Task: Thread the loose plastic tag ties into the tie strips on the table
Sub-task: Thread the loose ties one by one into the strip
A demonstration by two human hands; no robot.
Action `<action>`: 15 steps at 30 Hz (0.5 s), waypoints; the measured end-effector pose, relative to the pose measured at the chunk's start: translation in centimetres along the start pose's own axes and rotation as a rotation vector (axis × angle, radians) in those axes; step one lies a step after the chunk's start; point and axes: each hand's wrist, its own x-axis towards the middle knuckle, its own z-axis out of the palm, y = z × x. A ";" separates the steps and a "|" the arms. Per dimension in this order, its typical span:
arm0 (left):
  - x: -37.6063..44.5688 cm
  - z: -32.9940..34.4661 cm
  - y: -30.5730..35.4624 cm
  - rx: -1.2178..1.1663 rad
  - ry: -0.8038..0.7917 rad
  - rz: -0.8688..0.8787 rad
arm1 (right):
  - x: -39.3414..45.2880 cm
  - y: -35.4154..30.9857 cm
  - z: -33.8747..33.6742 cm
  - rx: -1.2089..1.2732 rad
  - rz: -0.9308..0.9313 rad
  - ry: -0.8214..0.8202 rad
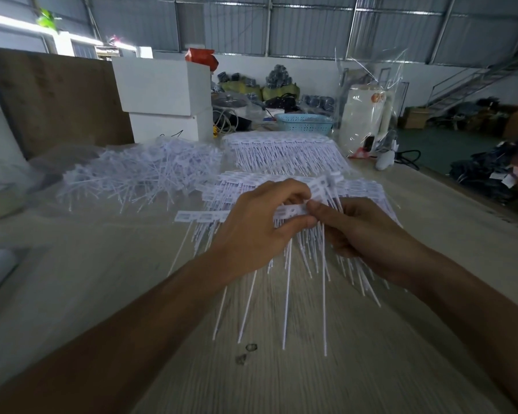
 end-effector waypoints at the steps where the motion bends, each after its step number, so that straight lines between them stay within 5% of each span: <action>1: 0.0 -0.1 -0.1 0.003 -0.005 -0.001 | 0.0 0.0 -0.1 0.014 0.005 0.029; 8: -0.4 -0.4 -1.0 0.230 -0.161 -0.125 | 0.3 0.0 -1.1 0.169 0.082 0.094; 15: -0.2 -0.8 -0.6 0.321 -0.111 -0.042 | 0.3 0.5 -0.4 0.006 -0.054 0.077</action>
